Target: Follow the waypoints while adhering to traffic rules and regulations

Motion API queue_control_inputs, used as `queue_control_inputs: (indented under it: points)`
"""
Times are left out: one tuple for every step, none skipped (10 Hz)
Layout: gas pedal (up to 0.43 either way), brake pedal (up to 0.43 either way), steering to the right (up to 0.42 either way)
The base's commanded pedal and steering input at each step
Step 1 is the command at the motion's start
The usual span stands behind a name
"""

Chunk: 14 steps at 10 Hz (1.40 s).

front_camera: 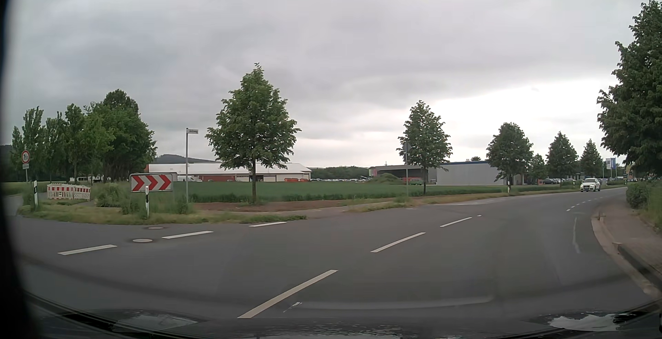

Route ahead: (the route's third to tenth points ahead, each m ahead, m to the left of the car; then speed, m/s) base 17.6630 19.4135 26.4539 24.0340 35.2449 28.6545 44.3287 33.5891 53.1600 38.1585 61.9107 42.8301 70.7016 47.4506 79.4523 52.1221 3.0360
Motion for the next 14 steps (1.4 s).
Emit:
queue_control_inputs:
  points:
    - [0.000,0.274,0.193]
    - [0.000,0.274,0.192]
    - [0.000,0.280,0.192]
    - [0.000,0.287,0.191]
    - [0.000,0.274,0.191]
    - [0.000,0.268,0.190]
    - [0.000,0.256,0.190]
    - [0.000,0.244,0.190]
    - [0.000,0.244,0.188]
    - [0.000,0.232,0.186]
    - [0.000,0.232,0.186]
    - [0.000,0.232,0.185]
    - [0.000,0.226,0.184]
    - [0.000,0.220,0.183]
